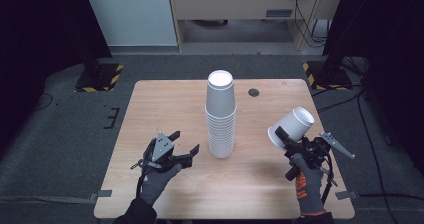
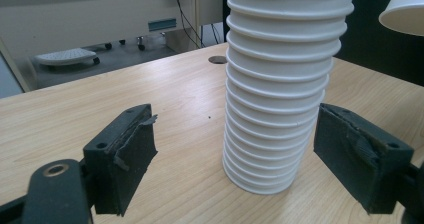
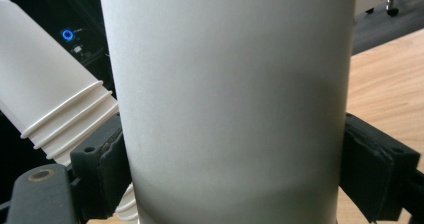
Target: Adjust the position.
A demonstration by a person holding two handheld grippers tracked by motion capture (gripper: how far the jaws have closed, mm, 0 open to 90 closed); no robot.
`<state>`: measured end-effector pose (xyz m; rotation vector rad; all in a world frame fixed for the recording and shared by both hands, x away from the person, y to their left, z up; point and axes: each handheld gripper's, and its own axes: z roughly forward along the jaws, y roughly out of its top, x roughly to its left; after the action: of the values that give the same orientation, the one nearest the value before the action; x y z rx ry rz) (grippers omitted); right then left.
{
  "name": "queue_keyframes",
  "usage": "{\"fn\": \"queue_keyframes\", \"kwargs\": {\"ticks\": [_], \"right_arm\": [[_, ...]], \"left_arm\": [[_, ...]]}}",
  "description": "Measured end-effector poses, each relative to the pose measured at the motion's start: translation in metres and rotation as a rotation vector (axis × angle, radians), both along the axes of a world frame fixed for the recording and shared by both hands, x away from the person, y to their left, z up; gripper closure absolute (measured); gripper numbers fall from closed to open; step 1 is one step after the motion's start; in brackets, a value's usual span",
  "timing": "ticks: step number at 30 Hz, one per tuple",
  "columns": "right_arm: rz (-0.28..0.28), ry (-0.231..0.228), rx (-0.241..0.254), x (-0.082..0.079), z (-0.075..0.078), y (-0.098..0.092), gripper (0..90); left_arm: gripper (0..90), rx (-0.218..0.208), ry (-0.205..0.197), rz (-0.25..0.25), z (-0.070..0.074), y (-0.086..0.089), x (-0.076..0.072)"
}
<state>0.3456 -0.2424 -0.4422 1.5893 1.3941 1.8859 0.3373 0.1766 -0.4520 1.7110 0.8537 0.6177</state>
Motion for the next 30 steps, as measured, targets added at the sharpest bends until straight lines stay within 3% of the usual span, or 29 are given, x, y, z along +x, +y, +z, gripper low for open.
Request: {"fn": "queue_keyframes", "kwargs": {"ticks": [20,30], "right_arm": [[-0.069,0.091,0.226,-0.007,-0.025,-0.005,13.9],[-0.1,0.12,0.297,-0.01,-0.034,-0.001,13.9]], "left_arm": [[18.5,-0.015,-0.041,-0.04,-0.006,-0.015,-0.023],[20.1,-0.028,-0.059,-0.07,-0.005,-0.026,-0.03]]}}
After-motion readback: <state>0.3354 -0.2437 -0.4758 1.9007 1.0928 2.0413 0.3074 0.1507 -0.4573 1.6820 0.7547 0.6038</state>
